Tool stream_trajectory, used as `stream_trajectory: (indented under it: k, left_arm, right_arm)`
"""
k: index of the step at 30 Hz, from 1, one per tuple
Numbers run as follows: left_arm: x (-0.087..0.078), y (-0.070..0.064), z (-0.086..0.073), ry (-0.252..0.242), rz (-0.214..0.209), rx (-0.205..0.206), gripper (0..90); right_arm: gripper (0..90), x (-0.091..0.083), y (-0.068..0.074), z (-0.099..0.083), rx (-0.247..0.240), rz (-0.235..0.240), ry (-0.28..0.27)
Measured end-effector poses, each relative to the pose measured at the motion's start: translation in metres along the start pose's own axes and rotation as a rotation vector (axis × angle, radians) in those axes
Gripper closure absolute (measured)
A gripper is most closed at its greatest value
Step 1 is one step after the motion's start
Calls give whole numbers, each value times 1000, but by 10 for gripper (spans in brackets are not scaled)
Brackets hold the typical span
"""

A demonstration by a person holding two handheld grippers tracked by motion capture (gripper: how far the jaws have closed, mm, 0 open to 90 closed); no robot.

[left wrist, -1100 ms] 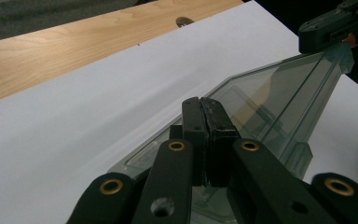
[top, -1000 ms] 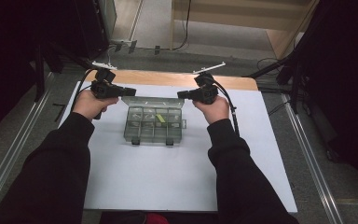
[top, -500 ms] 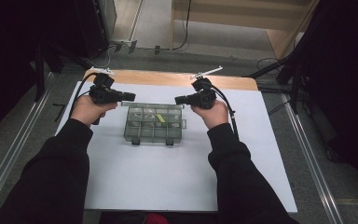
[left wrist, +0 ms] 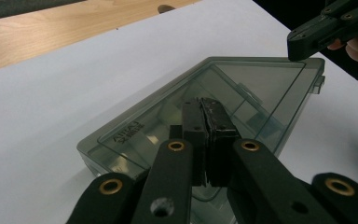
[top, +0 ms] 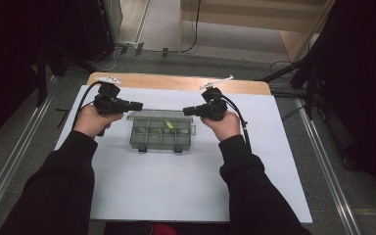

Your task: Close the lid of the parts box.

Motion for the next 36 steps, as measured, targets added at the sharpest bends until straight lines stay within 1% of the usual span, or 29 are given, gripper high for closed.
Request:
stream_trajectory:
  k: [2,6,7,12,13,14,16,19,21,23,26,29,36]
  left_arm:
    - [0,-1,-3,0,-4,0,887]
    - [1,-2,-8,-2,8,5,887]
    - [1,-2,-9,4,8,10,887]
    - [1,-5,-15,-1,2,16,886]
    - [1,-6,-16,-1,13,24,887]
    - [1,-7,-17,2,13,31,887]
    - [2,-8,-20,-1,1,26,887]
    - [3,-6,-23,2,5,45,887]
    - [3,-5,-25,-4,-6,31,887]
    - [3,-4,-28,-5,-4,27,887]
    - [3,-3,-31,-6,-1,27,886]
    - [3,-3,-35,-7,0,27,886]
    - [-1,-4,-42,-6,3,23,886]
  right_arm:
    - [900,0,2,-2,-5,3,1]
    - [900,1,5,-6,-11,6,8]
    - [900,1,6,-6,-11,9,9]
    - [900,3,7,-11,-11,11,15]
    - [900,3,8,-12,-8,13,17]
    - [900,4,8,-13,-6,14,18]
    - [900,5,9,-15,-10,16,20]
    - [900,6,12,-16,-9,21,26]
    - [900,6,15,-17,-13,23,20]
    - [900,6,17,-19,-16,27,21]
    - [900,8,18,-22,-19,25,21]
    - [900,9,18,-25,-23,22,33]
    - [900,10,20,-30,-27,24,36]
Point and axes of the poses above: each handheld gripper's, and its own axes: x roughly forward along the jaws, z roughly out of its top, y roughly to its left, the point moved 2 cm from there along x, roughly forward along the jaws, and after that the axes turned 15 degrees about -x, right-handed, at the moved point
